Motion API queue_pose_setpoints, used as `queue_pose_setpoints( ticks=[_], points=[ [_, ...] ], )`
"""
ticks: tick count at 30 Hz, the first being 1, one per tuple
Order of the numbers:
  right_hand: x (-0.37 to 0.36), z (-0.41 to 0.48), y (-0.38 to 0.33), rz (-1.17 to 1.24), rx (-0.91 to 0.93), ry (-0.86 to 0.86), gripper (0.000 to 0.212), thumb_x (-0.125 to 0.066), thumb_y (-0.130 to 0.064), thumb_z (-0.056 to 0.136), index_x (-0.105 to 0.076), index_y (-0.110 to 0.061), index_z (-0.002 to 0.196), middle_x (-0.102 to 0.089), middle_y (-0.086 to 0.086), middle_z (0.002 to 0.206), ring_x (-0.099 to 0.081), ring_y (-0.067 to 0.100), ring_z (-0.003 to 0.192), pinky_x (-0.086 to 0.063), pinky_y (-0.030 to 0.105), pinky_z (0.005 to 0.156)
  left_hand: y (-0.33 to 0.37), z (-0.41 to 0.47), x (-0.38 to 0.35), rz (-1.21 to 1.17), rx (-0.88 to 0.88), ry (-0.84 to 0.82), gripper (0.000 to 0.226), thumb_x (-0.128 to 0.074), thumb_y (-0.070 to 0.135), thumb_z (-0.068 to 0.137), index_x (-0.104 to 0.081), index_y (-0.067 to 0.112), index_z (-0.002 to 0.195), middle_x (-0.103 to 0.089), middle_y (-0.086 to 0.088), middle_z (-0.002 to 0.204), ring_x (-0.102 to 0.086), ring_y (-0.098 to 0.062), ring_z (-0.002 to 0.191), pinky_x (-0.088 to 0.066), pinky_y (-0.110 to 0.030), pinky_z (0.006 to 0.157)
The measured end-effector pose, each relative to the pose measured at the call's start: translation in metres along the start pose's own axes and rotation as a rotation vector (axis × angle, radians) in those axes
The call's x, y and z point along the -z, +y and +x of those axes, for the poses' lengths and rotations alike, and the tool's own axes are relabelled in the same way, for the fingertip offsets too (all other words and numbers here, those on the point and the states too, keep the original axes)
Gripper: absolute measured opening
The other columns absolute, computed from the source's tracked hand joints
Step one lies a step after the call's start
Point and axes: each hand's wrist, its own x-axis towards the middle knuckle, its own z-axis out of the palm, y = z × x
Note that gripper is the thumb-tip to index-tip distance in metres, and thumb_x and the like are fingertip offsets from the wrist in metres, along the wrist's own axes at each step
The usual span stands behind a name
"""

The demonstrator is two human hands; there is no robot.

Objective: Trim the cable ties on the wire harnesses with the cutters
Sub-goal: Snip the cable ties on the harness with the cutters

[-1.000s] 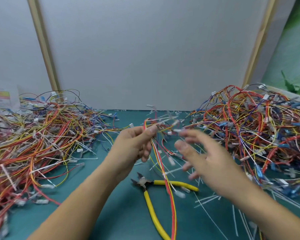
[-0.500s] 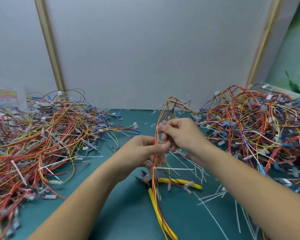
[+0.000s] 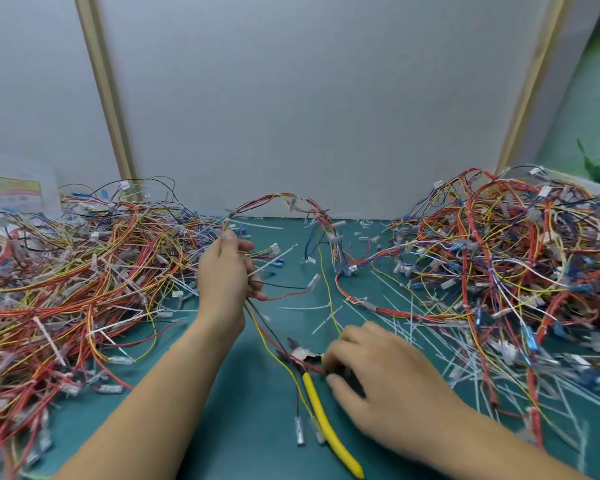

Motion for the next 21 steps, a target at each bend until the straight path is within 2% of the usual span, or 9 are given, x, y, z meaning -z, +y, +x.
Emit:
queue_pose_setpoints(
  ticks=[6, 9, 12, 13, 15, 17, 18, 19, 21],
  points=[
    [0.001, 0.003, 0.024, 0.12, -0.081, 0.009, 0.016, -0.057, -0.041, 0.093, -0.058, -0.037, 0.109, -0.048, -0.018, 0.105, -0.053, 0.003, 0.095, -0.047, 0.027, 0.084, 0.0, -0.001, -0.002, -0.071, 0.096, -0.021, 0.03, -0.031, 0.015, 0.099, -0.06, 0.007, 0.097, -0.037, 0.001, 0.053, -0.041, -0.015, 0.038, -0.041, -0.022, 0.033],
    [0.006, 0.014, 0.039, 0.256, -0.148, -0.065, 0.01, -0.069, -0.025, 0.086, -0.072, -0.031, 0.094, -0.062, -0.016, 0.085, -0.059, 0.0, 0.079, -0.051, 0.023, 0.077, -0.002, -0.005, -0.005, -0.088, 0.107, -0.079, 0.033, -0.03, 0.011, 0.095, -0.062, 0.005, 0.097, -0.031, 0.0, 0.053, -0.039, -0.017, 0.04, -0.042, -0.023, 0.034],
    [0.02, 0.032, 0.052, 0.394, -0.197, -0.106, 0.017, -0.068, -0.015, 0.082, -0.078, -0.028, 0.087, -0.071, -0.016, 0.071, -0.065, -0.003, 0.068, -0.053, 0.018, 0.068, -0.003, -0.007, -0.01, -0.05, 0.102, -0.15, 0.036, -0.029, 0.002, 0.086, -0.062, 0.003, 0.101, -0.026, 0.0, 0.054, -0.036, -0.015, 0.037, -0.044, -0.025, 0.035],
    [0.024, 0.039, 0.056, 0.389, -0.216, -0.073, 0.019, -0.068, -0.014, 0.084, -0.079, -0.028, 0.091, -0.073, -0.015, 0.078, -0.067, -0.002, 0.074, -0.054, 0.019, 0.073, -0.003, -0.007, -0.011, -0.035, 0.108, -0.172, 0.038, -0.029, -0.001, 0.085, -0.062, 0.003, 0.104, -0.026, 0.0, 0.055, -0.036, -0.015, 0.037, -0.045, -0.026, 0.036],
    [0.026, 0.05, 0.063, 0.178, -0.239, -0.019, 0.025, -0.06, -0.017, 0.094, -0.075, -0.026, 0.112, -0.071, -0.006, 0.115, -0.063, 0.008, 0.106, -0.05, 0.029, 0.096, -0.003, -0.008, -0.013, -0.023, 0.113, -0.215, 0.039, -0.032, -0.006, 0.088, -0.061, 0.002, 0.112, -0.033, -0.002, 0.056, -0.041, -0.015, 0.038, -0.05, -0.028, 0.04],
    [0.022, 0.047, 0.059, -0.16, -0.202, 0.016, 0.039, -0.049, -0.021, 0.1, -0.059, -0.03, 0.136, -0.046, -0.001, 0.148, -0.04, 0.02, 0.136, -0.035, 0.037, 0.114, -0.004, -0.01, -0.013, -0.044, 0.098, -0.253, 0.028, -0.036, -0.001, 0.101, -0.058, 0.004, 0.118, -0.046, -0.005, 0.061, -0.052, -0.016, 0.042, -0.057, -0.032, 0.047],
    [0.018, 0.041, 0.053, -0.238, -0.158, 0.081, 0.042, -0.046, -0.024, 0.098, -0.055, -0.032, 0.139, -0.04, -0.001, 0.151, -0.034, 0.022, 0.139, -0.032, 0.039, 0.115, -0.004, -0.011, -0.013, -0.056, 0.094, -0.266, 0.024, -0.037, 0.008, 0.105, -0.057, 0.006, 0.119, -0.052, -0.007, 0.063, -0.057, -0.018, 0.044, -0.059, -0.034, 0.051],
    [0.016, 0.033, 0.042, -0.24, -0.123, 0.111, 0.042, -0.045, -0.03, 0.094, -0.057, -0.033, 0.135, -0.044, -0.003, 0.145, -0.037, 0.022, 0.135, -0.035, 0.04, 0.112, -0.005, -0.011, -0.013, -0.066, 0.095, -0.269, 0.022, -0.038, 0.016, 0.107, -0.056, 0.01, 0.119, -0.056, -0.008, 0.064, -0.061, -0.019, 0.045, -0.06, -0.034, 0.051],
    [0.014, 0.017, 0.019, -0.127, -0.085, 0.028, 0.044, -0.038, -0.048, 0.088, -0.062, -0.033, 0.121, -0.052, -0.01, 0.125, -0.047, 0.017, 0.121, -0.041, 0.038, 0.104, -0.005, -0.01, -0.011, -0.042, 0.088, -0.236, 0.021, -0.038, 0.027, 0.108, -0.057, 0.019, 0.111, -0.064, -0.007, 0.062, -0.063, -0.02, 0.045, -0.056, -0.029, 0.046]
  ],
)
